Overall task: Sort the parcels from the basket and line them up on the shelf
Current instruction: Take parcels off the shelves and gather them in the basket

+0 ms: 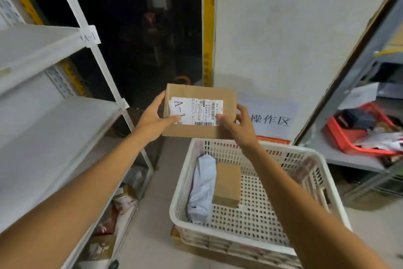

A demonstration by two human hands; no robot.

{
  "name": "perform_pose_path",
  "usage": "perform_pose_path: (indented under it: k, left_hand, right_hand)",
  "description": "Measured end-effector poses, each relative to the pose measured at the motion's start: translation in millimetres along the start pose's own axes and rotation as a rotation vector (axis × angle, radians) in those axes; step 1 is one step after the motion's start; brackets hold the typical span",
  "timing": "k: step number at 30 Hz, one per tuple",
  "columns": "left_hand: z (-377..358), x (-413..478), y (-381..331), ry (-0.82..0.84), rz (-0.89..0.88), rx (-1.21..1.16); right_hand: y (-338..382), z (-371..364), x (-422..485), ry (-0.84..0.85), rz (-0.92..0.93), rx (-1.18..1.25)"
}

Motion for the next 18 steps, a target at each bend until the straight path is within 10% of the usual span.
perform_pose_path:
  k: [18]
  left_hand:
    - [-205, 44, 92, 0.534, 0.196, -0.096]
  right_hand:
    - [-161, 95, -14, -0.306, -0.454, -0.017]
Point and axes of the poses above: each hand's wrist, its own x-axis towards the middle knuckle, its own z-axis out of the back of the hand, y = z × x, the point moved 4 cm from there along x, towards the middle knuckle, and after that the axes turned 4 degrees about -z, right-handed, at the moved point
